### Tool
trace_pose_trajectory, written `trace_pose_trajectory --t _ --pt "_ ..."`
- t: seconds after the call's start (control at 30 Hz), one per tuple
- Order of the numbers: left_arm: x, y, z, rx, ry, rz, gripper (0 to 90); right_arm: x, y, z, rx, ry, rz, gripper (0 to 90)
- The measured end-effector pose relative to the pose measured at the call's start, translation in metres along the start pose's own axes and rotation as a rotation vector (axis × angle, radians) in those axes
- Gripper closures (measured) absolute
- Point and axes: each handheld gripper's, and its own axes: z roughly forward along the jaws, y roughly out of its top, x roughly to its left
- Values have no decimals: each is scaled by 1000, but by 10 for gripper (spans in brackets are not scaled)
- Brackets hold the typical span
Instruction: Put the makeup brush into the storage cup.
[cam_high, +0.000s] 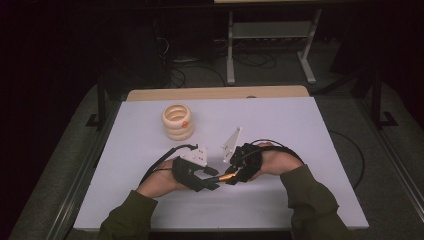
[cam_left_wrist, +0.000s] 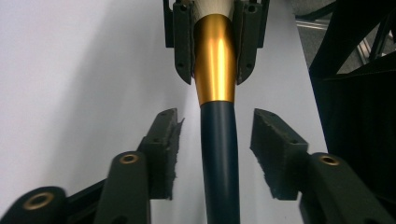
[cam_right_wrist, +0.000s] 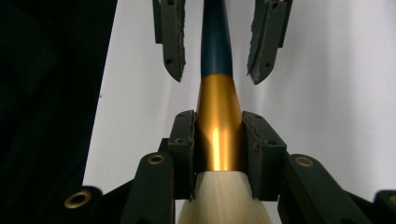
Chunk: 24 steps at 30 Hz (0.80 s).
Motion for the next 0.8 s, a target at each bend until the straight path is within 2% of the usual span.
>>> trace_pose_trajectory --t 0.2,0.23,0.3,0.33,0.43,0.53,0.63,0.8 --pt "-2 2 4 22 2 7 602 0 1 1 5 1 -2 659" --pt "-1 2 4 24 7 22 609 0 1 2 4 1 -3 658" --pt "-2 2 5 27 7 16 629 0 1 2 0 -1 -6 659" --pt "-1 2 5 36 9 29 638 0 1 3 -1 0 -9 659" --pt "-1 3 5 40 14 31 654 0 2 3 1 2 -7 659" --pt "-2 3 7 50 15 12 681 0 2 4 1 9 -3 658" --pt "-2 4 7 53 24 36 708 1 3 4 4 6 -7 659" --pt "-3 3 8 58 14 16 727 0 3 4 4 2 -9 659"
